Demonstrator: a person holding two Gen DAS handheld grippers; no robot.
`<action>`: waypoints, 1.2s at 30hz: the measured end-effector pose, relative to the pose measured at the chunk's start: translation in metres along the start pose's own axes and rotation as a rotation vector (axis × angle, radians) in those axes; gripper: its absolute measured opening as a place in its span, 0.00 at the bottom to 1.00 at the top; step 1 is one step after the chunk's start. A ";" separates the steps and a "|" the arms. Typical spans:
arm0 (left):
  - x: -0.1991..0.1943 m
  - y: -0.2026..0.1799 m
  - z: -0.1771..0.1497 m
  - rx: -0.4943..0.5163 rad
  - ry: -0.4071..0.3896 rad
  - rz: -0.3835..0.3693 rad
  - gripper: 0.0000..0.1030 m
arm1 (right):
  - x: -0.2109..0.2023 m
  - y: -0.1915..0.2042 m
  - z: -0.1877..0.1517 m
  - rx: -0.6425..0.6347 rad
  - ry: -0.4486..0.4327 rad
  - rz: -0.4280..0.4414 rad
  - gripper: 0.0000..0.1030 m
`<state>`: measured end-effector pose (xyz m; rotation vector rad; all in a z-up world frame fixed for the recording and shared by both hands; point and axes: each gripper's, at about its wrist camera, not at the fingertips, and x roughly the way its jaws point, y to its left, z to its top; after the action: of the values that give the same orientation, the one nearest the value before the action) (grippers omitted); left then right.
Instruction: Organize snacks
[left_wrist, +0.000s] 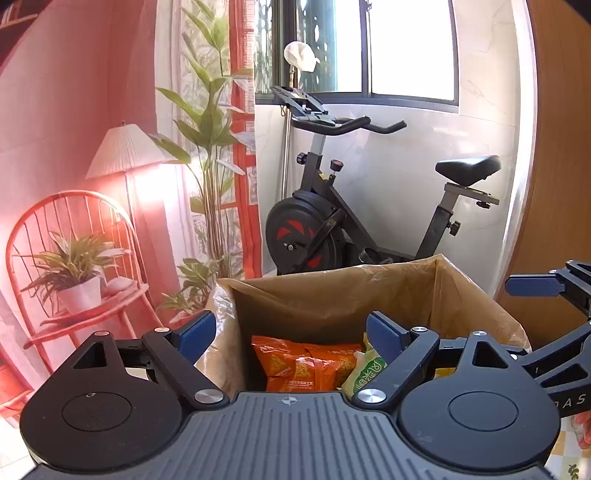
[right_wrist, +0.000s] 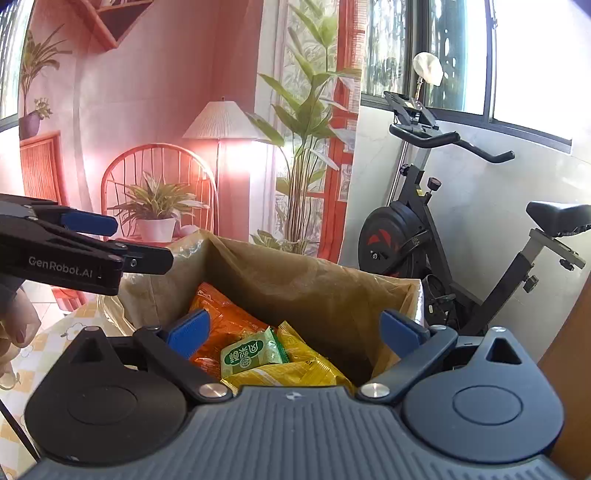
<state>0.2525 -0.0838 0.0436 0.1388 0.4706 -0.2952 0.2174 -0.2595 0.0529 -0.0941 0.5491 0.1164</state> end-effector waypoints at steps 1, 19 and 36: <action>-0.008 0.000 0.002 0.005 -0.009 0.013 0.90 | -0.008 0.001 0.001 0.009 -0.010 -0.009 1.00; -0.130 -0.001 -0.001 -0.055 -0.120 0.174 0.96 | -0.111 0.034 0.003 0.112 -0.150 -0.090 1.00; -0.150 0.006 -0.013 -0.106 -0.083 0.226 0.96 | -0.130 0.039 -0.014 0.179 -0.117 -0.075 1.00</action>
<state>0.1217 -0.0383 0.1023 0.0745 0.3834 -0.0543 0.0949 -0.2333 0.1072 0.0659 0.4363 -0.0002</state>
